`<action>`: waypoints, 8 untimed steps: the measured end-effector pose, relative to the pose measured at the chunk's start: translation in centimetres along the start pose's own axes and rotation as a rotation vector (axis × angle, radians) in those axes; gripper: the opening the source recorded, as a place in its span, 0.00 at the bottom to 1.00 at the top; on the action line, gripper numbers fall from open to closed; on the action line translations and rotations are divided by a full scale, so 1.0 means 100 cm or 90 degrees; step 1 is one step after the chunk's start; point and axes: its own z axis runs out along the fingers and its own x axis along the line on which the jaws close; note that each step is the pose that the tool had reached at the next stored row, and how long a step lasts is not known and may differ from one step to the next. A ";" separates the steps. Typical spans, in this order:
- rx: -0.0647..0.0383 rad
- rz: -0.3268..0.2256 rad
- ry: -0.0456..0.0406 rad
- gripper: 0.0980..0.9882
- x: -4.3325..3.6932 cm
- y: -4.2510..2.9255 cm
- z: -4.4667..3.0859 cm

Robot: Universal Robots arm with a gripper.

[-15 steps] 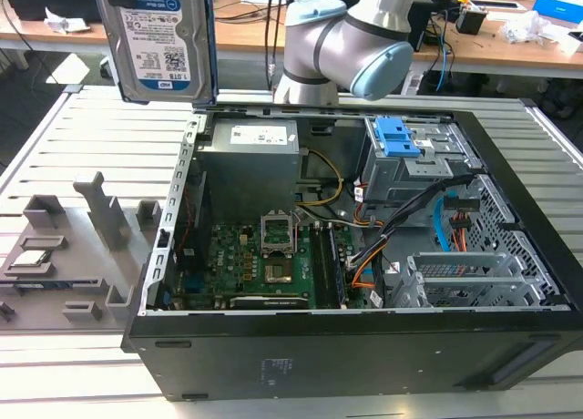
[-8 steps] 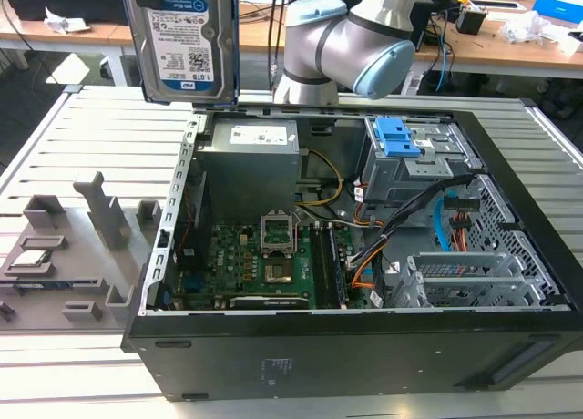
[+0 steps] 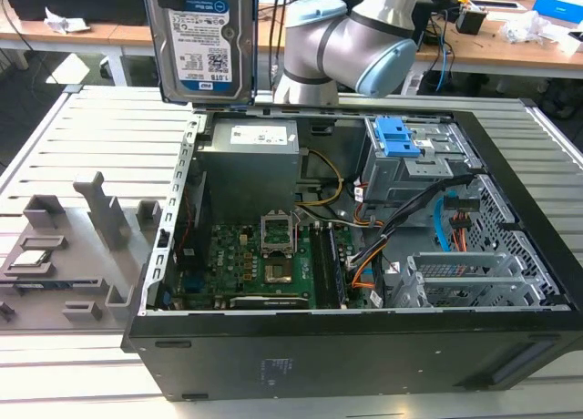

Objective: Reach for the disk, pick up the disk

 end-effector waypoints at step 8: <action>-0.002 0.000 0.0001 0.30 -0.0010 -0.0322 -0.0017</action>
